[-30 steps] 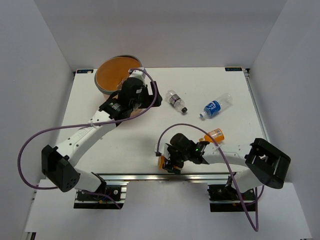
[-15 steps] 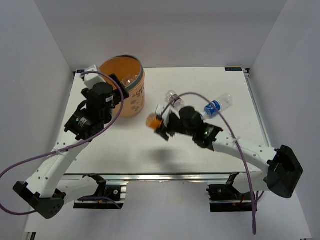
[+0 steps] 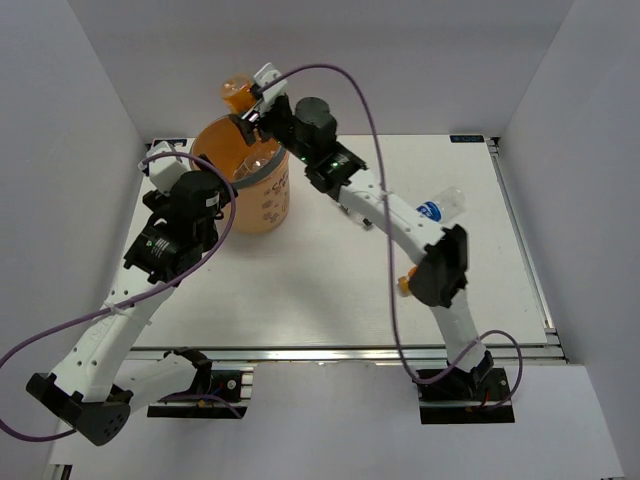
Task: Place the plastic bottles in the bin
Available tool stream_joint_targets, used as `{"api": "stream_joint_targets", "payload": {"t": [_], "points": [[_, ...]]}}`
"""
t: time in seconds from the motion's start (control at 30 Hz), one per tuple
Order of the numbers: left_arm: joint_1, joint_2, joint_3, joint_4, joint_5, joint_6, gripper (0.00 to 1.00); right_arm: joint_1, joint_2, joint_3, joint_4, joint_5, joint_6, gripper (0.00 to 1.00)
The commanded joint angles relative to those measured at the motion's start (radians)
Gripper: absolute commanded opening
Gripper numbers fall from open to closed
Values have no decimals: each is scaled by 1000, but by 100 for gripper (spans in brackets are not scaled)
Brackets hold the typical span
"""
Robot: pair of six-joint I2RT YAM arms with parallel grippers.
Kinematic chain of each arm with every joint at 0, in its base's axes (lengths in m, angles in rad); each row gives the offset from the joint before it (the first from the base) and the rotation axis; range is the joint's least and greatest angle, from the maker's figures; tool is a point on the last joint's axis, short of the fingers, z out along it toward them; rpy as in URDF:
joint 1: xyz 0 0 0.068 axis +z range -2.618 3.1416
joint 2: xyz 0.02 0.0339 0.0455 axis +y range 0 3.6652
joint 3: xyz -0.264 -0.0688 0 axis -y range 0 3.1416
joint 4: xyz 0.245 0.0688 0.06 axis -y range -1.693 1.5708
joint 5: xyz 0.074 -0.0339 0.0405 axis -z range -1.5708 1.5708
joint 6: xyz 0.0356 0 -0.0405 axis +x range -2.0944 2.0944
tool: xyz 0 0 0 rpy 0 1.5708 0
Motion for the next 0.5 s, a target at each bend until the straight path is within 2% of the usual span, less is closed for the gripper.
{"api": "stream_joint_targets", "payload": {"t": [0.0, 0.03, 0.07, 0.17, 0.33, 0.47], "points": [[16, -20, -17, -25, -23, -13, 98, -9, 176, 187, -70, 49, 61, 67], [16, -20, -18, -24, -19, -11, 98, -15, 190, 176, -49, 48, 80, 87], [18, -20, -20, -22, -17, -11, 98, -32, 190, 150, -28, 43, 98, 89], [19, -17, -23, -15, -13, -7, 98, -76, 164, 64, 19, -30, 204, 89], [22, 3, -15, -6, -3, -3, 98, -127, 144, 30, 42, -191, 261, 89], [24, 17, -11, -2, 0, 0, 98, -153, 124, -112, 115, -339, 291, 89]]}}
